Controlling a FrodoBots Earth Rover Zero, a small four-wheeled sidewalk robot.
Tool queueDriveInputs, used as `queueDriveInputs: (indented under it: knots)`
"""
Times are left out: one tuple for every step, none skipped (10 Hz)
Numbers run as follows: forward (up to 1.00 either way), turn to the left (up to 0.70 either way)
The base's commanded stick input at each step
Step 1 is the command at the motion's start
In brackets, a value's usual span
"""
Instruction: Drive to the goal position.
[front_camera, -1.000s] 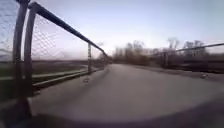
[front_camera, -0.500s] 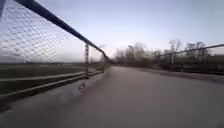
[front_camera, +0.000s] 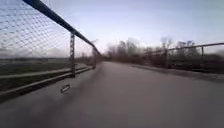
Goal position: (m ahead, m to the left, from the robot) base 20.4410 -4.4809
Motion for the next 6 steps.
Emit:
queueDriveInputs:
  knots:
    - [1.0, 0.0]
    - [1.0, 0.0]
    - [1.0, 0.0]
    - [1.0, 0.0]
    - [1.0, 0.0]
    - [1.0, 0.0]
